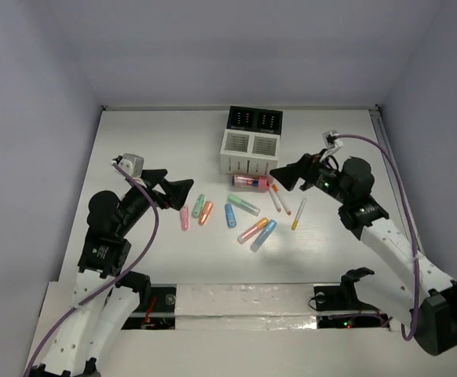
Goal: Sort the stationery into containers
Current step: Pick up the pen from the center of the board.
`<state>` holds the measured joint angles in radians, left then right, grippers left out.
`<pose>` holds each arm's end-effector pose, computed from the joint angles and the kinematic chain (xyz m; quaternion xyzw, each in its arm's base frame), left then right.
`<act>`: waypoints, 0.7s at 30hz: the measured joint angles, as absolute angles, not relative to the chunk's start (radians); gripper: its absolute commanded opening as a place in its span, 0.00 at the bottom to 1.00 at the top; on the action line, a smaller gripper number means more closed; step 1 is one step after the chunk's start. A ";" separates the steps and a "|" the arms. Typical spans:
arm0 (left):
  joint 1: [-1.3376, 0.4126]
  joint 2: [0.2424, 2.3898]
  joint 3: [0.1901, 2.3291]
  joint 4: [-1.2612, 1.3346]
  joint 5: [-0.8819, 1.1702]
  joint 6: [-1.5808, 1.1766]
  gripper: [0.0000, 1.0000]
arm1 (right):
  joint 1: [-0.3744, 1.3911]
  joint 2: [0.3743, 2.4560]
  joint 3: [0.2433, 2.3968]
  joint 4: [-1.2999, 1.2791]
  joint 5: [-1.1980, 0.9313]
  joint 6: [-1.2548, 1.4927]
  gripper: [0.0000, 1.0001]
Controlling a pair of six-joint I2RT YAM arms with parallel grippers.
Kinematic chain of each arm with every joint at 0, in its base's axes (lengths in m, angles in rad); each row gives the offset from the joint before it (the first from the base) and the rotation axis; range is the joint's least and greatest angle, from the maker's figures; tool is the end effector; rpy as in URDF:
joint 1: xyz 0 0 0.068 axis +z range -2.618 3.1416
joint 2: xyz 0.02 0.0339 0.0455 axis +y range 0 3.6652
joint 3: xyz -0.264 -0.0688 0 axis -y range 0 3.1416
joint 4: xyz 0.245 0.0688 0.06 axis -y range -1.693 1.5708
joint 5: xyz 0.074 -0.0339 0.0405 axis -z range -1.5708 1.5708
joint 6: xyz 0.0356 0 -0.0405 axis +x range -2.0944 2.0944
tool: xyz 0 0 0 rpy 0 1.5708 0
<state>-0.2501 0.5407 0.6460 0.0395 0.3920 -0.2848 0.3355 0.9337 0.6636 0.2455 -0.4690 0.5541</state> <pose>0.1292 -0.0470 0.3502 0.1362 0.6440 -0.3189 0.6819 0.2032 0.0879 0.3156 -0.0854 0.7097 0.4424 0.5416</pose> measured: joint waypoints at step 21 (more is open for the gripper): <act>-0.234 0.468 0.656 0.023 0.318 -0.282 0.99 | 0.896 1.594 1.130 0.049 -0.071 0.410 0.98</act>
